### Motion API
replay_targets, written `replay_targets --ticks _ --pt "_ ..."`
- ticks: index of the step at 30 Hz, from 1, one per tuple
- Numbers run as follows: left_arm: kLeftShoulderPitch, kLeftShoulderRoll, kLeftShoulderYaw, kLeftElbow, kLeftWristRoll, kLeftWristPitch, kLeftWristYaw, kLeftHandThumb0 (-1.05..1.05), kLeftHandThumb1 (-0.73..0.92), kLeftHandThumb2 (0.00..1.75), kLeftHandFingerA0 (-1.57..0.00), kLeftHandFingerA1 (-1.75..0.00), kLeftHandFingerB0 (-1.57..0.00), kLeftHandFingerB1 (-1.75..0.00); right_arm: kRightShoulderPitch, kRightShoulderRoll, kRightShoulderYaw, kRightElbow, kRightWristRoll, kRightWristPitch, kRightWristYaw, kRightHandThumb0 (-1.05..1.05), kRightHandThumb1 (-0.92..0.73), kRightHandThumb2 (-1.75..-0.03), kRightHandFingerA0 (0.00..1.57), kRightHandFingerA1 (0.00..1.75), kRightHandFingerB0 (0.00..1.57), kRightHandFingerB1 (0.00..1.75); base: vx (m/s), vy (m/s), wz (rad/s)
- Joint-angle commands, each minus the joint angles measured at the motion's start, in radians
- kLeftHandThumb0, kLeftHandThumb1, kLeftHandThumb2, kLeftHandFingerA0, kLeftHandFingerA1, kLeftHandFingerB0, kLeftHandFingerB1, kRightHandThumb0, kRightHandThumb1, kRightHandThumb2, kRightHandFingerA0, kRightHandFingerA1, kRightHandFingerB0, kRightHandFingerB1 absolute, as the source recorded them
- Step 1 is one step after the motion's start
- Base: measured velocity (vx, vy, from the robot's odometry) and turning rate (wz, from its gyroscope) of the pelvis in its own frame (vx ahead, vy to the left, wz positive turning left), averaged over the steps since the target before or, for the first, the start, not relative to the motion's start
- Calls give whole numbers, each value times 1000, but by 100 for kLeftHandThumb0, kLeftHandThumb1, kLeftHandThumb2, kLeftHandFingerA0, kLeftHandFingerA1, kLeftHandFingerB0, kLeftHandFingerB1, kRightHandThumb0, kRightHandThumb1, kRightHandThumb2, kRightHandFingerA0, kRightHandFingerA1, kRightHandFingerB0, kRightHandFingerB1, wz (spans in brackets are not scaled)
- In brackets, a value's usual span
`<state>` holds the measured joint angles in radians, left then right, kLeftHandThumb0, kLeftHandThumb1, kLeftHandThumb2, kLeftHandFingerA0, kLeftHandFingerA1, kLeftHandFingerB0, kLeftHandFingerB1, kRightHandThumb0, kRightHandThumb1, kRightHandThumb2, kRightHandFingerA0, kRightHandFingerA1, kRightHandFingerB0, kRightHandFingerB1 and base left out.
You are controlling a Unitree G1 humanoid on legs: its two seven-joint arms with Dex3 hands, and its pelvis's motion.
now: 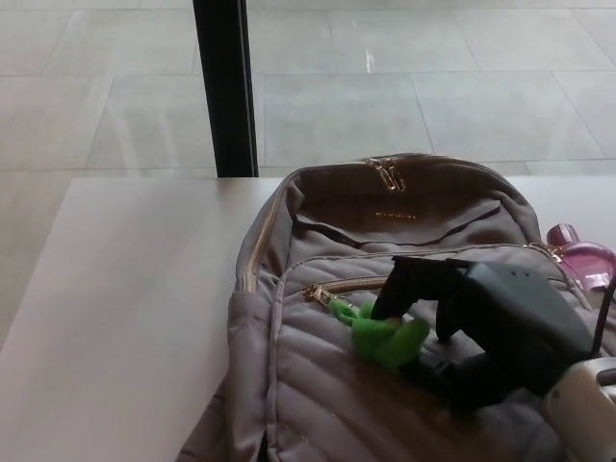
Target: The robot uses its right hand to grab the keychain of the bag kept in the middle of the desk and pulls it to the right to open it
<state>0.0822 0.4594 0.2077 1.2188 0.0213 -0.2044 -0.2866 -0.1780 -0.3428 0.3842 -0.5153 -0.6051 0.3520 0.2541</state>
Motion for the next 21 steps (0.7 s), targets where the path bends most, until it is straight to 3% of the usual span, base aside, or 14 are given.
replay_targets --ticks 1,2,3,5,6,7,8,9,12,14,15,16,18,21 --pt "5 7 -2 1 -8 3 7 -85 92 84 -57 -45 -38 -38 21 15 -34 9 -7 14 0 -32 -55 -121 93 175 68 172 0 0 0" --pt "5 7 -1 3 -9 2 6 -82 82 119 -49 -57 -32 -51 17 19 -51 10 -4 15 -6 -32 -55 -122 93 175 68 170 0 0 0" --pt "4 6 3 5 -14 4 4 -92 92 86 -60 -50 -38 -42 12 21 -65 10 -4 25 -3 -33 -55 -122 94 175 69 170 0 0 0" --pt "6 6 5 5 -17 6 0 -90 92 84 -56 -48 -34 -40 5 23 -84 18 -8 22 -2 -33 -54 -123 95 175 71 167 0 0 0" --pt "11 7 -1 2 -9 -8 4 -82 80 119 -51 -58 -33 -52 0 23 -98 18 -1 26 5 -33 -55 -121 95 175 70 168 0 0 0" --pt "14 7 -5 -3 -6 -6 8 -90 92 85 -62 -51 -37 -42 -5 18 -110 16 0 31 15 -32 -57 -117 93 175 69 167 0 0 0" --pt "18 6 -3 -7 -10 -8 5 -85 92 82 -61 -47 -40 -39 -12 2 -135 27 6 3 6 -32 -57 -115 92 175 69 168 0 0 0" --pt "17 6 -4 -7 -9 -8 7 -80 81 119 -54 -60 -33 -51 -15 -7 -151 36 9 -18 0 -32 -56 -114 90 175 73 163 0 0 0" --pt "18 4 -9 -8 -4 -8 24 -83 92 82 -63 -46 -43 -39 -32 -42 -188 45 12 -20 27 -31 -57 -113 91 175 74 163 0 0 0" --pt "22 7 -7 -12 -8 -7 17 -87 92 84 -61 -50 -38 -42 -30 -59 -208 47 14 -25 29 -28 -55 -112 93 175 77 154 0 0 0" --pt "20 7 -7 -14 -9 0 15 -79 80 119 -54 -59 -34 -51 -31 -70 -224 53 16 -38 22 -27 -54 -108 92 175 79 134 0 0 0" --pt "21 7 -5 -17 -12 3 14 -79 81 118 -55 -60 -36 -53 -32 -77 -233 53 14 -30 27 -27 -57 -108 94 175 80 125 0 0 0" --pt "21 8 -8 -18 -8 2 16 -79 81 119 -57 -60 -37 -52 -31 -100 -260 58 27 -28 44 -28 -57 -106 90 175 76 149 0 0 0" --pt "19 10 -5 -5 -12 3 11 -81 81 119 -55 -59 -35 -52 -13 -127 -302 91 55 -82 26 -28 -62 -88 88 175 79 133 0 0 0"
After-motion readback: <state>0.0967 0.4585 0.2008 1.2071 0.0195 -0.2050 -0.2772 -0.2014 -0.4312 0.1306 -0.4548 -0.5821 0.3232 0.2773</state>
